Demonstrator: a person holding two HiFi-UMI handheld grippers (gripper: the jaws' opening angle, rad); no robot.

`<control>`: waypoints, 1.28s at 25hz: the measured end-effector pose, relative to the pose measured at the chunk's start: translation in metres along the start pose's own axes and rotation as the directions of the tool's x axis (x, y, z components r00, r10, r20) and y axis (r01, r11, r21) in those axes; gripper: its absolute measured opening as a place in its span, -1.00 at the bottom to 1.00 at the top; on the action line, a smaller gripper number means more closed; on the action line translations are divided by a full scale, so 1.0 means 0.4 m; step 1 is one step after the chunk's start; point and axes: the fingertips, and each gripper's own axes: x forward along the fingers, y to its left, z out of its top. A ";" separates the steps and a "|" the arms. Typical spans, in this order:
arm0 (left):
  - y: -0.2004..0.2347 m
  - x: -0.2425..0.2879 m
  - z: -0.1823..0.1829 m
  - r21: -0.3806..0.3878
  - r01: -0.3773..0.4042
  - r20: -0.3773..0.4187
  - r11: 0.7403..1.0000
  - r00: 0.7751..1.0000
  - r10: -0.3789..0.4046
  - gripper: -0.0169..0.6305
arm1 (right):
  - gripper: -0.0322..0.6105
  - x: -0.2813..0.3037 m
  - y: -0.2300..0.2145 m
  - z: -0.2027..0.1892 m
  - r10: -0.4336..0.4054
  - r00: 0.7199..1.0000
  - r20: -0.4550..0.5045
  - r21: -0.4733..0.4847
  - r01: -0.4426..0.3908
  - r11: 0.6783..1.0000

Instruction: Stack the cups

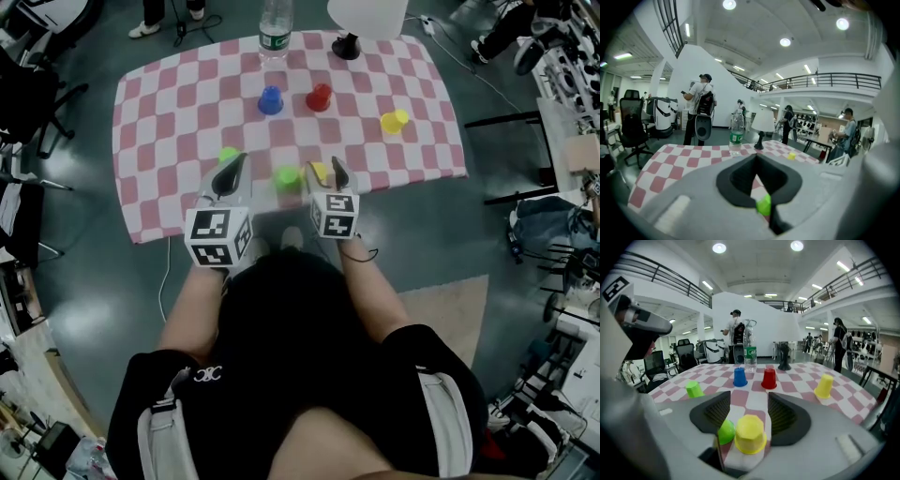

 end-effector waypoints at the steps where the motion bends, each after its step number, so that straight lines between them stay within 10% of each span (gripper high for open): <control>1: 0.002 0.000 0.006 0.002 -0.003 0.008 1.000 1.000 0.003 -0.95 | -0.16 -0.007 0.004 0.031 -0.003 0.999 0.033 -0.018 0.003 1.000; 11: 0.023 0.007 0.080 0.031 -0.024 0.100 0.999 0.995 0.021 -0.95 | -0.27 -0.076 -0.013 0.339 -0.062 0.950 0.305 -0.023 0.072 0.997; 15: 0.025 0.013 0.126 0.051 -0.030 0.138 0.998 0.990 0.023 -0.95 | -0.87 -0.120 -0.029 0.454 -0.111 0.912 0.396 -0.003 0.123 0.992; 18: 0.026 0.018 0.159 0.067 -0.031 0.166 0.997 0.986 0.020 -0.95 | -0.90 -0.142 -0.024 0.520 -0.113 0.883 0.455 0.009 0.123 0.992; 32: 0.102 -0.033 0.182 0.061 -0.131 0.202 0.989 0.972 0.117 -0.95 | -0.90 -0.100 0.142 0.571 0.064 0.876 0.478 -0.051 -0.045 0.998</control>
